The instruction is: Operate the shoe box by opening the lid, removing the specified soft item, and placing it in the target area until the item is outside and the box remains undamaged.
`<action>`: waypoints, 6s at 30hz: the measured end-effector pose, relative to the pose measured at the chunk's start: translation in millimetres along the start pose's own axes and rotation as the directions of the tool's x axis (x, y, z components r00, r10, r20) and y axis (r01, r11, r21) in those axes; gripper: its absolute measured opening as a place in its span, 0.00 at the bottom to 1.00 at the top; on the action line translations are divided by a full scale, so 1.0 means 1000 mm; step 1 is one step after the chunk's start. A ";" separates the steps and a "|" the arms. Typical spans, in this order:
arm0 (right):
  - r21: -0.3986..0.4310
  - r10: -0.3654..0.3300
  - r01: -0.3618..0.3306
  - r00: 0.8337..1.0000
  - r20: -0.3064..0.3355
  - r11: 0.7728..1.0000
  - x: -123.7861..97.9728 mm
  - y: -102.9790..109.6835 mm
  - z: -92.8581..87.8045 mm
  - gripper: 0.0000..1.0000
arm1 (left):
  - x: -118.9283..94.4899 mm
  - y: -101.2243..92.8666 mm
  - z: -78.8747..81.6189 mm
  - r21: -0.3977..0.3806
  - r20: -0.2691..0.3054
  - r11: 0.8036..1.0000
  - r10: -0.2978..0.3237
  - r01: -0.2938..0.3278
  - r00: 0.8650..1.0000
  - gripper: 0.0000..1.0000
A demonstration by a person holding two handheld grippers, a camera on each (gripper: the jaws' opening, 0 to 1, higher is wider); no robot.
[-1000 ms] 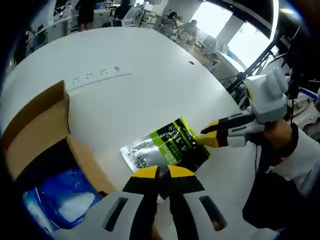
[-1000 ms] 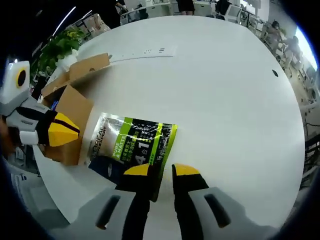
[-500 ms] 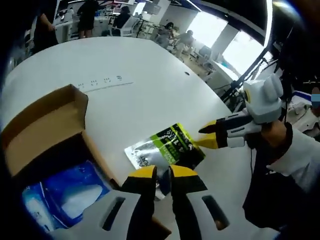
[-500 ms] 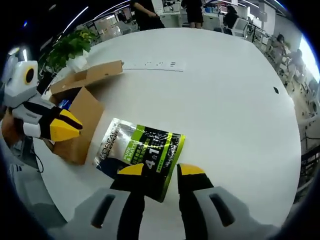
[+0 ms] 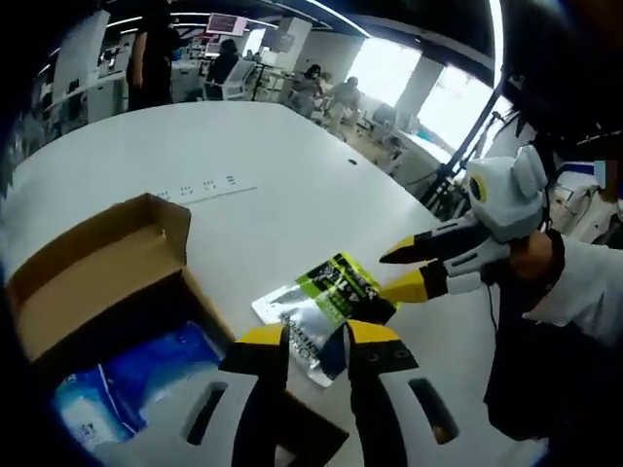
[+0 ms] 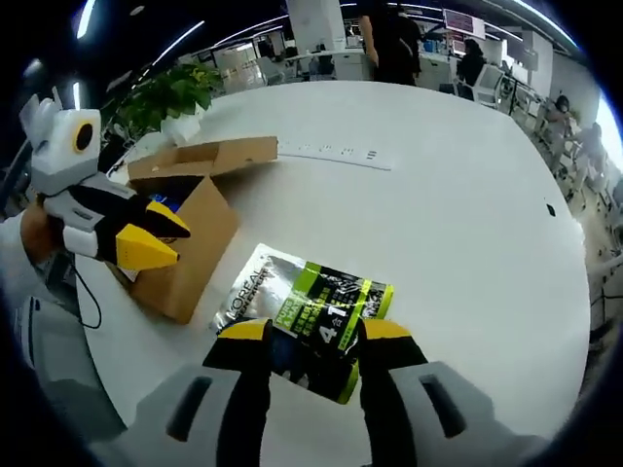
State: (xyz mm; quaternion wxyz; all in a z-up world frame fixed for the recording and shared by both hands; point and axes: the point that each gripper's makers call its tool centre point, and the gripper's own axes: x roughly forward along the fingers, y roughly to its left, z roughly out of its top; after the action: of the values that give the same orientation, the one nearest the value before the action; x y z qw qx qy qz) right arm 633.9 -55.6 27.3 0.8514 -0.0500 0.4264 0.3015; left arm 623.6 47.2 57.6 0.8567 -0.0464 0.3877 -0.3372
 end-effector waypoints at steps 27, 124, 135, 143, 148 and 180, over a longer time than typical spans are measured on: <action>-0.125 0.073 -0.057 0.989 0.127 0.991 -0.011 0.070 0.028 0.44 | -0.096 0.035 -0.007 0.091 0.213 0.991 0.075 -0.097 0.974 0.33; -0.264 0.225 -0.182 0.964 0.144 0.947 0.034 0.216 0.073 0.39 | -0.237 0.153 -0.101 -0.087 0.285 0.940 0.340 -0.329 0.896 0.35; -0.219 0.260 -0.228 0.956 0.133 0.949 0.049 0.229 0.082 0.34 | -0.243 0.142 -0.098 -0.064 0.313 0.952 0.304 -0.299 0.900 0.42; -0.181 0.272 -0.250 0.955 0.113 0.951 0.063 0.234 0.083 0.29 | -0.251 0.134 -0.098 -0.038 0.343 0.957 0.284 -0.288 0.896 0.43; -0.183 0.284 -0.263 0.954 0.100 0.947 0.070 0.240 0.085 0.26 | -0.255 0.132 -0.097 -0.022 0.357 0.957 0.278 -0.290 0.892 0.43; -0.095 0.226 -0.223 0.974 0.027 0.970 0.112 0.235 0.074 0.01 | -0.271 0.121 -0.087 0.056 0.391 0.949 0.266 -0.311 0.881 0.42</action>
State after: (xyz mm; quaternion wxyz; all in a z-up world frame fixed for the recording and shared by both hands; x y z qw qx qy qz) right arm 606.0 213.1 30.2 0.8165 -0.0348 0.3990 0.4159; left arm 500.3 322.2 127.5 0.9570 -0.0022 0.1972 -0.2125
